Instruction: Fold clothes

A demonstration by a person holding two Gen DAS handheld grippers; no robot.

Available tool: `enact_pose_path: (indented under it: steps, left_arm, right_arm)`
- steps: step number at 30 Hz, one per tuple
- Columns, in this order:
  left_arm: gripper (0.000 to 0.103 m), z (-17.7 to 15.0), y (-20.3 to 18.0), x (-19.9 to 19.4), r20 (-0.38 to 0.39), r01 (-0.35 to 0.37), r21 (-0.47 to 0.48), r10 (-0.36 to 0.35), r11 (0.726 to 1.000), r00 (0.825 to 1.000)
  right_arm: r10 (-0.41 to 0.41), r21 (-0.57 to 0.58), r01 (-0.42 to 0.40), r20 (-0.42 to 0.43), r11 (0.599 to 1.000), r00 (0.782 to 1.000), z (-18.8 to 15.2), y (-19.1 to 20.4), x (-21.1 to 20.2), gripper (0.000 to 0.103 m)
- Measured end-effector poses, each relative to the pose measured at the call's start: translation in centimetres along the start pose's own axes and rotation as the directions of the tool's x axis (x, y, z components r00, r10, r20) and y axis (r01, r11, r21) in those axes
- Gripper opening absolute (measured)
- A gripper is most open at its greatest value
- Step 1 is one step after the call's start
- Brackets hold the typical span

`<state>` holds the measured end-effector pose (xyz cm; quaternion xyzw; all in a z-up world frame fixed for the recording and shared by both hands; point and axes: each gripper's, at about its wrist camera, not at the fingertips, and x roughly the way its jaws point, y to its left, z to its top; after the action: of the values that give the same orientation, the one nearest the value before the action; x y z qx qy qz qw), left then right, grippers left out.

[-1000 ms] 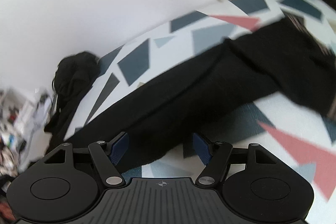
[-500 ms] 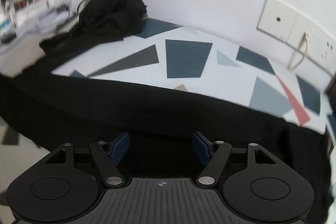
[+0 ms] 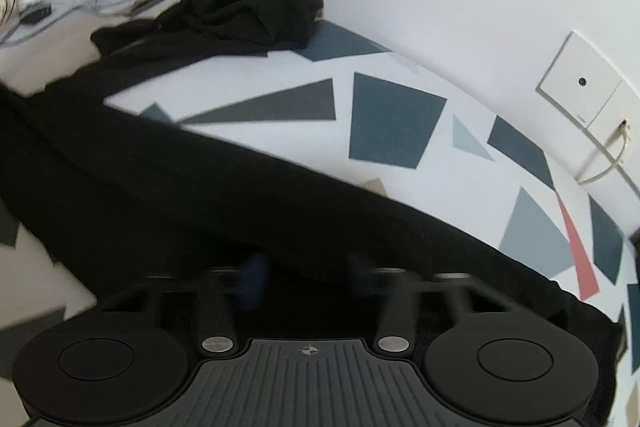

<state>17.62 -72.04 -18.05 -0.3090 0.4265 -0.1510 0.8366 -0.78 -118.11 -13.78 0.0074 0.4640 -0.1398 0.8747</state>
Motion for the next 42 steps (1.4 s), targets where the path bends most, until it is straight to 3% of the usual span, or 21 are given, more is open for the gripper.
enact_pose_path:
  steps: [4, 7, 8, 9, 11, 15, 17, 22, 27, 32, 37, 40, 42]
  left_arm:
    - [0.003, 0.0, -0.3, 0.1, 0.001, -0.010, 0.024, 0.010, 1.000, 1.000]
    - [0.005, 0.0, -0.4, 0.2, 0.001, -0.013, 0.035, 0.013, 0.999, 1.000]
    - [0.005, 0.0, -0.4, 0.2, 0.000, -0.013, 0.037, 0.013, 0.999, 1.000]
    - [0.006, 0.0, -0.4, 0.2, -0.002, -0.011, 0.031, 0.011, 0.999, 1.000]
    - [0.006, 0.1, -0.3, 0.2, -0.006, -0.006, 0.020, 0.006, 1.000, 1.000]
    - [0.013, 0.4, -0.1, -0.3, -0.007, 0.003, 0.004, -0.003, 1.000, 1.000]
    - [0.019, 0.5, 0.0, -0.6, -0.008, 0.008, -0.003, -0.008, 1.000, 1.000]
    - [0.052, 0.8, -0.4, -2.2, 0.021, -0.010, 0.022, 0.009, 1.000, 1.000]
    - [0.062, 1.1, -2.4, -3.7, 0.082, -0.068, 0.115, 0.059, 0.991, 0.995]
    - [0.080, 0.8, -6.9, -5.1, 0.137, -0.060, 0.271, 0.023, 0.961, 0.990]
    - [0.091, -0.2, -11.7, -5.1, 0.102, 0.017, 0.331, -0.054, 0.944, 0.993]
    - [0.095, -1.8, -14.6, -4.0, 0.042, 0.059, 0.388, -0.082, 0.920, 0.996]
    - [0.096, -3.6, -16.4, -2.8, -0.003, 0.077, 0.447, -0.085, 0.891, 0.996]
  right_arm:
    - [-0.007, 0.121, -0.001, 0.070, 0.993, 0.998, 1.9, -1.4, 0.7, 0.002]
    - [-0.023, 0.216, 0.018, 0.018, 0.976, 1.000, 3.1, -2.4, 3.1, 0.004]
    - [-0.037, 0.233, 0.034, 0.011, 0.972, 0.999, 3.4, -2.4, 3.6, 0.011]
    - [-0.050, 0.234, 0.045, 0.016, 0.971, 0.999, 3.6, -2.2, 3.6, 0.036]
    - [-0.072, 0.230, 0.063, 0.030, 0.971, 0.997, 3.9, -1.6, 3.2, 0.059]
    - [-0.032, 0.192, 0.022, 0.053, 0.981, 0.998, 3.6, -0.3, 1.9, 0.059]
    - [-0.021, 0.228, 0.004, 0.074, 0.974, 0.997, 2.8, -0.2, 1.0, 0.062]
    - [0.002, 0.352, -0.045, 0.122, 0.935, 0.993, 0.0, -0.8, -1.5, 0.065]
    - [-0.108, 0.462, 0.022, 0.159, 0.886, 0.981, -3.8, -2.3, -4.6, 0.086]
    - [-0.268, 0.576, 0.154, 0.118, 0.803, 0.956, -7.3, -5.6, -8.4, 0.094]
    - [-0.423, 0.655, 0.265, 0.092, 0.708, 0.902, -10.6, -9.1, -13.4, 0.102]
    - [-0.463, 0.685, 0.288, 0.081, 0.669, 0.883, -12.2, -11.3, -16.0, 0.102]
    - [-0.469, 0.687, 0.290, 0.083, 0.666, 0.880, -13.0, -12.8, -17.3, 0.102]
